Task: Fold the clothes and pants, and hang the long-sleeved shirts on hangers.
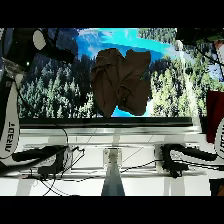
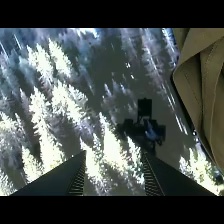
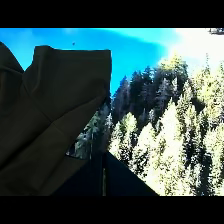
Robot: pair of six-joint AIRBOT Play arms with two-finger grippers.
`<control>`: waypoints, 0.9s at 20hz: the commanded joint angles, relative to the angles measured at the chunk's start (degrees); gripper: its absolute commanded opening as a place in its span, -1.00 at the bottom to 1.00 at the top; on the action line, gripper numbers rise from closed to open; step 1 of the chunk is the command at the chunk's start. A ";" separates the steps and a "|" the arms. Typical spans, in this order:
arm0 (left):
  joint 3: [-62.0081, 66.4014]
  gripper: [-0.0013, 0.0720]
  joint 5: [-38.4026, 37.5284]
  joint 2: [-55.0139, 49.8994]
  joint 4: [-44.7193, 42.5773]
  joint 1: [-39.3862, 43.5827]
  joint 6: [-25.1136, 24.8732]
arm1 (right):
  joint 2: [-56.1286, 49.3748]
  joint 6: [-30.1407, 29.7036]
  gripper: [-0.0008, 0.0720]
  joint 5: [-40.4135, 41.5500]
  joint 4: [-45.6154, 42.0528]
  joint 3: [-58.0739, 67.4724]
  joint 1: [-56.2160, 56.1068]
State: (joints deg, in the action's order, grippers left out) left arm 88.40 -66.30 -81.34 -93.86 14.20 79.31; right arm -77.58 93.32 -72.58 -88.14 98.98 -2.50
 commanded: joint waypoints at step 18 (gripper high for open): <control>0.02 0.03 0.02 0.00 0.00 0.00 0.00 | 0.11 -11.41 -0.93 -7.74 2.47 -0.48 -0.04</control>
State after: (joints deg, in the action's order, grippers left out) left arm 88.40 -66.30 -81.34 -93.89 14.20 79.31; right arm -77.58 89.80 -73.71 -86.56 98.89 -2.50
